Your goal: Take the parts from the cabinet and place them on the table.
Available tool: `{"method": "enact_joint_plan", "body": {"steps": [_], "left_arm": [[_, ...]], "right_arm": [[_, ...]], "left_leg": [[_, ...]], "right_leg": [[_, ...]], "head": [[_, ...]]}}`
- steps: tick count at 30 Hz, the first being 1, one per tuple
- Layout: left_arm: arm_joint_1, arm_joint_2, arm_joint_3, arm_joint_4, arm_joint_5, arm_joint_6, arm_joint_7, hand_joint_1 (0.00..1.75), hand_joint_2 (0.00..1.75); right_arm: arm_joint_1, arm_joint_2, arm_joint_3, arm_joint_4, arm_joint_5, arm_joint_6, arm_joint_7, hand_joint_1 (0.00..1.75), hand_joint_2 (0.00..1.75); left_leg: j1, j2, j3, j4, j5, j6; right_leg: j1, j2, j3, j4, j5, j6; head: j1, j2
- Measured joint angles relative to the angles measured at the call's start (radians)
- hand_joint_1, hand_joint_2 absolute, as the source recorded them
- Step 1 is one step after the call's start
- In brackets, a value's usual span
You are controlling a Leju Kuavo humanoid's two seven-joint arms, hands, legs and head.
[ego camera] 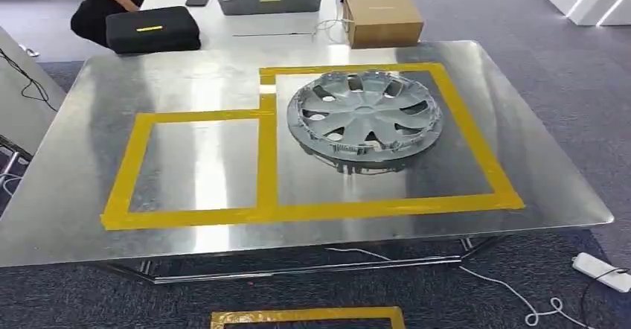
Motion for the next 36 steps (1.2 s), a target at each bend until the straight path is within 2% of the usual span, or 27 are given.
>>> {"method": "enact_joint_plan", "body": {"steps": [15, 20, 21, 23, 27, 31, 36], "left_arm": [[0.000, 0.004, -0.002, 0.000, -0.002, 0.000, 0.000, 0.00, 0.00], [0.000, 0.008, -0.008, 0.000, -0.017, -0.006, -0.002, 0.00, 0.00], [0.000, 0.009, -0.011, 0.000, -0.020, -0.006, -0.001, 0.00, 0.00], [0.000, 0.010, -0.023, 0.000, -0.040, -0.002, 0.011, 0.00, 0.00], [0.001, 0.009, -0.051, 0.000, -0.079, 0.003, 0.050, 0.00, 0.00], [0.001, 0.007, -0.060, 0.000, -0.089, 0.001, 0.075, 0.00, 0.00], [0.000, 0.005, -0.075, 0.000, -0.098, 0.002, 0.129, 0.00, 0.00]], "right_arm": [[-0.001, -0.022, 0.011, 0.061, 0.000, 0.003, 0.000, 0.00, 0.00], [-0.003, -0.024, 0.025, 0.071, 0.016, 0.131, -0.010, 0.00, 0.00], [-0.005, -0.024, 0.029, 0.072, 0.025, 0.132, -0.019, 0.00, 0.00], [-0.006, -0.024, 0.048, 0.075, 0.060, 0.085, -0.049, 0.00, 0.00], [-0.011, -0.024, 0.103, 0.081, 0.112, -0.078, -0.170, 0.00, 0.00], [-0.022, -0.027, 0.133, 0.085, 0.153, -0.134, -0.193, 0.00, 0.00], [-0.028, -0.027, 0.190, 0.098, 0.189, -0.135, -0.179, 0.00, 0.00]], "left_leg": [[0.000, 0.000, 0.000, 0.000, 0.000, 0.000], [0.000, 0.000, 0.000, 0.000, 0.000, 0.000], [0.000, 0.000, 0.000, 0.000, 0.000, 0.000], [0.000, 0.000, 0.000, 0.000, 0.000, 0.000], [0.000, 0.000, 0.000, 0.000, 0.000, 0.000], [-0.001, 0.000, 0.000, 0.000, 0.000, 0.000], [-0.003, 0.000, 0.000, 0.000, -0.001, 0.001]], "right_leg": [[0.000, 0.000, 0.000, 0.000, 0.000, -0.001], [0.000, 0.000, 0.000, 0.000, 0.000, -0.001], [0.000, 0.000, 0.000, 0.000, 0.000, -0.001], [0.000, 0.000, 0.000, 0.000, 0.000, -0.001], [0.000, 0.000, 0.000, 0.000, 0.000, -0.001], [-0.001, 0.000, 0.001, 0.000, 0.000, 0.000], [-0.003, 0.000, 0.000, -0.001, 0.000, 0.001]], "head": [[0.000, 0.000], [0.000, 0.000], [0.000, 0.000], [0.000, 0.000], [0.000, 0.000], [0.001, 0.000], [0.000, 0.000]]}}
